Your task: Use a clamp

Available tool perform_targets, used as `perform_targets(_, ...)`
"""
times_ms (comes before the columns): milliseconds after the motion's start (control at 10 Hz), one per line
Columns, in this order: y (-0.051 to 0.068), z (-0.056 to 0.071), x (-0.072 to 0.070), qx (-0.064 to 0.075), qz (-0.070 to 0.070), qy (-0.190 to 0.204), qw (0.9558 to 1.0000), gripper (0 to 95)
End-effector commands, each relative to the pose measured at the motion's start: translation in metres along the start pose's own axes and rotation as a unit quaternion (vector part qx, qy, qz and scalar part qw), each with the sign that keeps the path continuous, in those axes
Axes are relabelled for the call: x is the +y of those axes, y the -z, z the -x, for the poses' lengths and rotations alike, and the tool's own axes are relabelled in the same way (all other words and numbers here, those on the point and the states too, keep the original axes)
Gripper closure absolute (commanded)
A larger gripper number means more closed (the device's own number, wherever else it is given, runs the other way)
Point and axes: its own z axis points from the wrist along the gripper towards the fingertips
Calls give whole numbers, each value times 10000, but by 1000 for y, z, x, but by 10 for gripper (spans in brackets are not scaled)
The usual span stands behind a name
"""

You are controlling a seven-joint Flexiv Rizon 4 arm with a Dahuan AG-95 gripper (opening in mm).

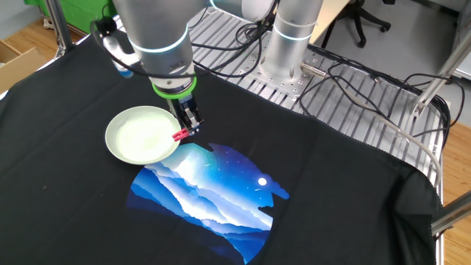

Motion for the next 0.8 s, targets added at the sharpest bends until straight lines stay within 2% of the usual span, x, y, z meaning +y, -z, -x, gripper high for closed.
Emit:
perform_targets(100, -4, -1, -2, 146, -122, 471, 9987, 950)
perform_targets(200, -9, -1, -4, 210, -195, 719, 9970, 950)
perform_targets(800, -22, -2, -12, 631, -330, 1072, 9917, 950)
